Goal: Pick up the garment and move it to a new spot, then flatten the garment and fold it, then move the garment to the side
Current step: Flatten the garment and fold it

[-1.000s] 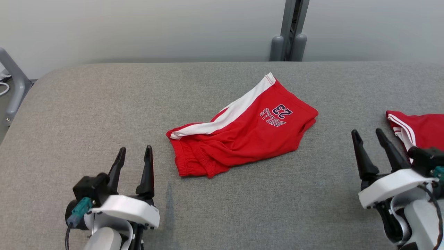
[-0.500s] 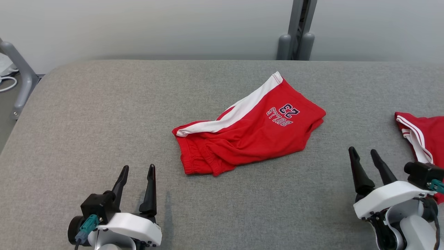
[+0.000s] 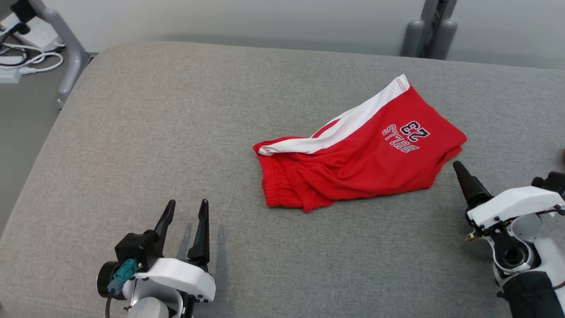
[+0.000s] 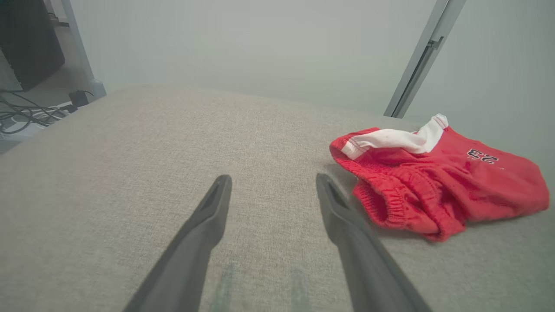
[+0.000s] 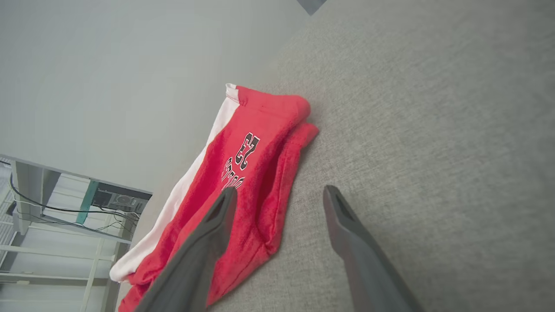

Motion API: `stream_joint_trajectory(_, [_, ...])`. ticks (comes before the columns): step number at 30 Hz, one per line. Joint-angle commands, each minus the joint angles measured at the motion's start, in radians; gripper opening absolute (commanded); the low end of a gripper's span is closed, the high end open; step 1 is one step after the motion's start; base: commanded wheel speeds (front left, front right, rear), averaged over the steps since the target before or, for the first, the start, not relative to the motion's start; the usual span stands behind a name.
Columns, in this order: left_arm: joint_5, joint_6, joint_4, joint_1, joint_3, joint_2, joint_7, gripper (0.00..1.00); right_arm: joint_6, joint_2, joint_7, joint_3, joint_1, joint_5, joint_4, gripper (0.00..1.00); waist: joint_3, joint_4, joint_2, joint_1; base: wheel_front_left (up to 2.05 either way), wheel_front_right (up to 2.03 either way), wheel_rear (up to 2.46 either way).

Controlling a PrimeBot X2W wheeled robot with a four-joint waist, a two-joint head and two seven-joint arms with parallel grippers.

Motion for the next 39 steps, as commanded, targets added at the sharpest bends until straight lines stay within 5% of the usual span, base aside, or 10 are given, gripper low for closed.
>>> stream_joint_trajectory(1, [-0.010,0.009,-0.001,-0.019,-0.008,0.005,-0.004,1.00,0.000,-0.010,0.025,-0.020,-0.032,0.028,0.033,1.00,0.029,0.039,0.0000,0.0000,0.00,0.00,0.00])
stream_joint_trajectory(8, [-0.023,0.030,-0.033,-0.025,-0.068,0.005,-0.004,1.00,0.000,-0.022,0.107,-0.072,-0.145,0.063,0.221,1.00,0.064,0.105,0.0000,0.0000,0.00,0.00,0.00])
stream_joint_trajectory(26, [-0.109,0.046,-0.074,-0.053,-0.129,0.004,-0.004,1.00,-0.001,-0.023,0.152,-0.063,-0.284,0.032,0.464,1.00,0.104,0.160,0.0000,0.0000,0.00,0.00,0.00])
stream_joint_trajectory(27, [-0.107,0.048,-0.074,-0.053,-0.130,0.004,-0.004,1.00,-0.001,-0.022,0.146,-0.067,-0.288,0.038,0.468,0.78,0.104,0.161,0.0000,0.0000,0.00,0.00,0.00])
stream_joint_trajectory(28, [-0.110,0.051,-0.075,-0.052,-0.131,0.004,-0.004,1.00,-0.001,-0.025,0.131,-0.072,-0.293,0.040,0.469,0.00,0.104,0.161,0.0000,0.0000,0.00,0.00,0.00])
stream_joint_trajectory(32, [-0.189,0.025,-0.087,-0.042,-0.125,0.004,-0.004,1.00,-0.002,-0.020,0.115,-0.073,-0.298,0.053,0.459,0.00,0.099,0.156,0.0000,0.0000,0.00,0.00,0.00])
stream_joint_trajectory(39, [-0.178,0.032,-0.085,-0.033,-0.117,0.004,-0.004,1.00,-0.002,-0.014,0.048,-0.088,-0.269,0.091,0.411,0.00,0.068,0.122,0.0000,0.0000,0.00,0.00,0.00])
